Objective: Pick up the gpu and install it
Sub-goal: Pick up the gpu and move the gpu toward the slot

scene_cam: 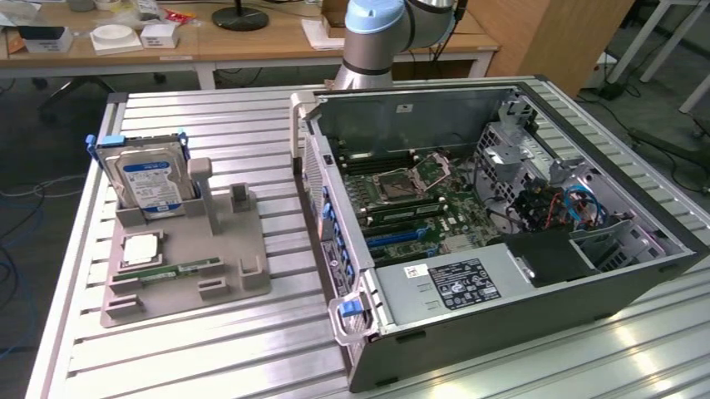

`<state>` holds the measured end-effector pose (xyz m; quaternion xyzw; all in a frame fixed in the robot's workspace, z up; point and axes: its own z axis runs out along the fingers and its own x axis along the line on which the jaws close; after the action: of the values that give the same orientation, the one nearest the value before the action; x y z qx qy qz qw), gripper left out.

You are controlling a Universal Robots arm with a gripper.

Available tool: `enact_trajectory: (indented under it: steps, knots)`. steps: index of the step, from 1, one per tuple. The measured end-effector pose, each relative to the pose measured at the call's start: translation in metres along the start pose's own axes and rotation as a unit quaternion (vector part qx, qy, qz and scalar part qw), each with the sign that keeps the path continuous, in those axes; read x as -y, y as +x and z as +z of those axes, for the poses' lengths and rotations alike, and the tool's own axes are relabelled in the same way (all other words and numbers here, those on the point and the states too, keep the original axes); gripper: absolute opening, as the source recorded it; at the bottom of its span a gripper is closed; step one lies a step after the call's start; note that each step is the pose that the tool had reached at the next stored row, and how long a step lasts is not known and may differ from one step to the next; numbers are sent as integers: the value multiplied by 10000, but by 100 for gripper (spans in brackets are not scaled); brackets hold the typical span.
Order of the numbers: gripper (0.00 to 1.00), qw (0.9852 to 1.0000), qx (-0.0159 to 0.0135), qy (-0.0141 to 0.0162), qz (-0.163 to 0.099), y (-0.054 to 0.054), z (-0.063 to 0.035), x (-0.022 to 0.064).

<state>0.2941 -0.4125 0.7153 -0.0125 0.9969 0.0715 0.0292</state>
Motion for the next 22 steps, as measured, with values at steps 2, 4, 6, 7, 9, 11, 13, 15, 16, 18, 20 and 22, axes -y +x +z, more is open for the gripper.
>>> enact_trajectory:
  steps: [2, 4, 6, 7, 9, 11, 13, 15, 16, 18, 20, 22]
  knots:
    - [27, 10000, -55, -1, 8, 1, 17, 18]
    - [27, 9999, -105, -3, 15, 3, 35, 49]
    - [27, 9999, -146, -3, 21, 5, 49, 67]
    - [27, 9999, -153, -3, 23, 9, 53, 76]
    - [27, 9999, -169, -2, 24, 15, 61, 87]
    - [27, 9998, -175, -3, 25, 25, 66, 105]
    - [27, 9998, -176, 6, 20, 36, 68, 110]
    - [27, 9998, -178, 9, 15, 42, 74, 131]
    - [27, 9998, -179, 16, 7, 42, 77, 135]
    - [27, 9998, -181, 41, -11, 42, 82, 143]
    - [27, 9998, -184, 77, -22, 47, 91, 149]
    - [27, 9998, -186, 107, -31, 55, 106, 151]
